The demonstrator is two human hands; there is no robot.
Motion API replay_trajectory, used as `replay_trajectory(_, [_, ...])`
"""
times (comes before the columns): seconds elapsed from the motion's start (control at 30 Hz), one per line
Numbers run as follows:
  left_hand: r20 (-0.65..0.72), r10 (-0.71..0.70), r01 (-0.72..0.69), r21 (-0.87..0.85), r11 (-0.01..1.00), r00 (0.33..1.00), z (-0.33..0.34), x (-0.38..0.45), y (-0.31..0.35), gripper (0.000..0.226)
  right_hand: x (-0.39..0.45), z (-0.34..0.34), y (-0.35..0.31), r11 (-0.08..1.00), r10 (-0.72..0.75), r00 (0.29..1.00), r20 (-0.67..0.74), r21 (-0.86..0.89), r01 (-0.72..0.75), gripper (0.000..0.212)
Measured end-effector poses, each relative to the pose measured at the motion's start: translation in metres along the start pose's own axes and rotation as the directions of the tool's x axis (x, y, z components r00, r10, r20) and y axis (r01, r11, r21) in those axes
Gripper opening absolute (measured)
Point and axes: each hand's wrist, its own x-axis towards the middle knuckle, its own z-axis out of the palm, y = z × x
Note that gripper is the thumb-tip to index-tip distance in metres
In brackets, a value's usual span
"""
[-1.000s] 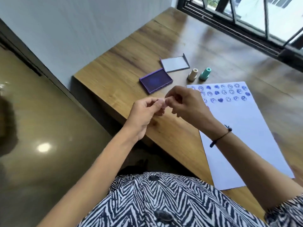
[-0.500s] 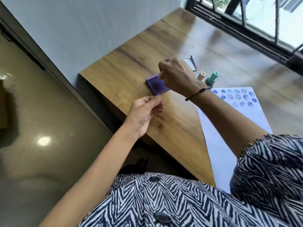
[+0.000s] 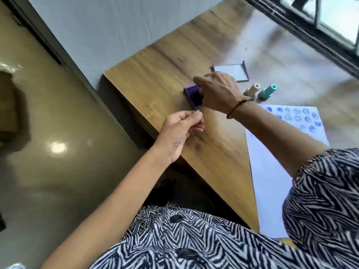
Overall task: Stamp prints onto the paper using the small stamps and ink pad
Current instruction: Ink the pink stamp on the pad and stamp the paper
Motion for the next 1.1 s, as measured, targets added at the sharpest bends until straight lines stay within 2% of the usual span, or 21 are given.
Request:
replay_trajectory(0.13, [0.005, 0.021, -0.021, 0.04, 0.999, 1.0, 0.003, -0.004, 0.001, 0.013, -0.002, -0.008, 0.002, 0.997, 0.055, 0.997, 0.049, 0.05, -0.057, 0.009])
replay_trajectory(0.2, [0.023, 0.069, -0.071, 0.11, 0.991, 0.997, 0.006, -0.005, 0.0, 0.011, -0.011, -0.016, 0.011, 0.968, 0.126, 0.992, -0.002, 0.219, -0.123, 0.01])
replay_trajectory(0.27, [0.064, 0.114, -0.125, 0.209, 0.97, 0.991, 0.013, -0.008, -0.005, 0.008, -0.037, -0.024, 0.027, 0.894, 0.242, 0.965, -0.106, 0.41, -0.179, 0.014])
replay_trajectory(0.37, [0.167, 0.123, -0.179, 0.38, 0.908, 0.978, 0.032, -0.014, -0.02, 0.006, -0.094, -0.026, 0.053, 0.836, 0.407, 0.9, -0.154, 0.459, -0.3, 0.01])
replay_trajectory(0.4, [0.223, 0.124, -0.218, 0.475, 0.853, 0.967, 0.041, -0.017, -0.027, 0.007, -0.115, -0.025, 0.061, 0.815, 0.451, 0.882, -0.137, 0.467, -0.344, 0.009])
replay_trajectory(0.47, [0.369, 0.137, -0.361, 0.654, 0.665, 0.919, 0.055, -0.02, -0.04, 0.018, -0.149, -0.021, 0.071, 0.761, 0.53, 0.842, -0.097, 0.493, -0.422, 0.011])
replay_trajectory(0.53, [0.515, 0.165, -0.521, 0.692, 0.5, 0.841, 0.067, -0.023, -0.049, 0.026, -0.17, -0.018, 0.076, 0.7, 0.592, 0.803, -0.068, 0.538, -0.47, 0.014])
replay_trajectory(0.57, [0.563, 0.17, -0.572, 0.686, 0.45, 0.809, 0.072, -0.024, -0.052, 0.028, -0.176, -0.016, 0.077, 0.679, 0.611, 0.789, -0.064, 0.555, -0.481, 0.015])
replay_trajectory(0.63, [0.592, 0.162, -0.6, 0.686, 0.413, 0.789, 0.079, -0.025, -0.056, 0.029, -0.183, -0.014, 0.074, 0.676, 0.63, 0.772, -0.087, 0.552, -0.489, 0.017])
replay_trajectory(0.73, [0.579, 0.153, -0.589, 0.714, 0.379, 0.801, 0.081, -0.023, -0.061, 0.029, -0.185, -0.01, 0.07, 0.701, 0.636, 0.761, -0.128, 0.509, -0.5, 0.018])
replay_trajectory(0.9, [0.572, 0.172, -0.594, 0.732, 0.334, 0.802, 0.081, -0.02, -0.064, 0.03, -0.186, -0.007, 0.075, 0.78, 0.58, 0.804, -0.127, 0.371, -0.504, 0.02])
replay_trajectory(1.1, [0.575, 0.209, -0.612, 0.736, 0.289, 0.791, 0.079, -0.018, -0.068, 0.03, -0.182, 0.007, 0.071, 0.825, 0.541, 0.813, -0.214, 0.321, -0.464, 0.019])
